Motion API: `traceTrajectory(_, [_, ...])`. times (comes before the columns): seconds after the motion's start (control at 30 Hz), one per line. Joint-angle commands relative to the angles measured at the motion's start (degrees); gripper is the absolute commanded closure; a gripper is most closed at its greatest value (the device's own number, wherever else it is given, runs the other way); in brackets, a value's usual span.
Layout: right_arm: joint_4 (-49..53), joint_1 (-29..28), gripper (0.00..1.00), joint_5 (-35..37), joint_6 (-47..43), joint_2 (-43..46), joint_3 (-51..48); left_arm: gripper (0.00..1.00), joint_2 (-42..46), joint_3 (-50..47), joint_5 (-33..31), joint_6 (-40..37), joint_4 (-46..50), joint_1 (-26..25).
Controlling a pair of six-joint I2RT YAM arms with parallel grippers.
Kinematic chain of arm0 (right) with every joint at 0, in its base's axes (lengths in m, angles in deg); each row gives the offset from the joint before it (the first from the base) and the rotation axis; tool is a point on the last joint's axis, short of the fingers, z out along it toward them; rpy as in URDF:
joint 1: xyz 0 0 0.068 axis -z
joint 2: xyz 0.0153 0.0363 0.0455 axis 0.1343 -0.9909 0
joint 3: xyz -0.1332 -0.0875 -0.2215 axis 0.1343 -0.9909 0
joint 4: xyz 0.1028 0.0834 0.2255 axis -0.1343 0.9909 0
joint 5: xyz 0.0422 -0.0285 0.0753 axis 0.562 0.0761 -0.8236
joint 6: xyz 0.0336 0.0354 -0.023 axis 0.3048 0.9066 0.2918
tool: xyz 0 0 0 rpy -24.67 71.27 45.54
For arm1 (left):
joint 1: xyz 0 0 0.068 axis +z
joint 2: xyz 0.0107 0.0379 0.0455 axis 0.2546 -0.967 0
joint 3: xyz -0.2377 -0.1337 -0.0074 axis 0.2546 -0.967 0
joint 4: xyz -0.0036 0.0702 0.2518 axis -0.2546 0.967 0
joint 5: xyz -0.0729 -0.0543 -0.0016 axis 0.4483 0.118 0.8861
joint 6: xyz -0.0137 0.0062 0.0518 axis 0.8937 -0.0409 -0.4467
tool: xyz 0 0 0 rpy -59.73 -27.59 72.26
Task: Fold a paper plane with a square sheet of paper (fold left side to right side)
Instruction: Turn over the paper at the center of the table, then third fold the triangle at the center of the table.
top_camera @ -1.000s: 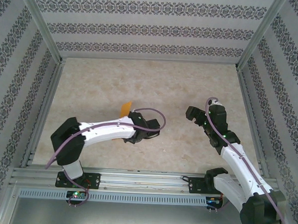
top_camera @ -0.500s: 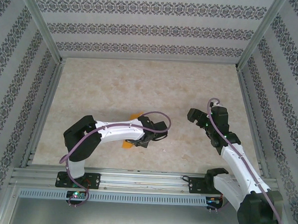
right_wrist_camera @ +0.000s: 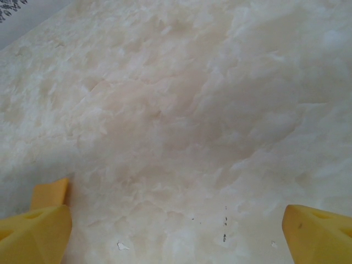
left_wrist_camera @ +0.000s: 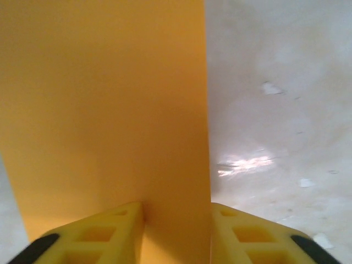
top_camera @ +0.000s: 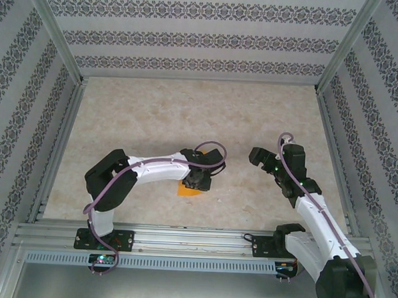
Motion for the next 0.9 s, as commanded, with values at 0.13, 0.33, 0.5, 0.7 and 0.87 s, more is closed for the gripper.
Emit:
traceTrajectory(0.13, [2.6, 1.2, 0.02, -3.9, -1.8, 1.0, -0.3, 0.49, 1.8, -1.0, 9.5, -2.2, -10.6, 3.4])
traceTrajectory(0.33, [3.6, 1.3, 0.02, -6.8, -1.5, 0.5, 0.9, 0.45, 8.2, -5.7, 14.1, -4.6, -20.1, 6.9])
traceTrajectory(0.5, [4.1, 1.3, 0.02, -11.6, -0.5, -0.6, 2.6, 0.44, 16.0, -11.7, 15.0, -7.9, -27.3, 11.6])
traceTrajectory(0.7, [4.3, 1.3, 0.08, -15.7, 0.8, -1.6, 3.5, 0.41, 28.5, -20.7, 9.7, -11.2, -33.5, 16.7])
traceTrajectory(0.87, [5.1, 0.9, 0.16, -18.4, 1.9, -3.0, 4.2, 0.35, 38.5, -27.0, 3.9, -14.1, -33.5, 20.4])
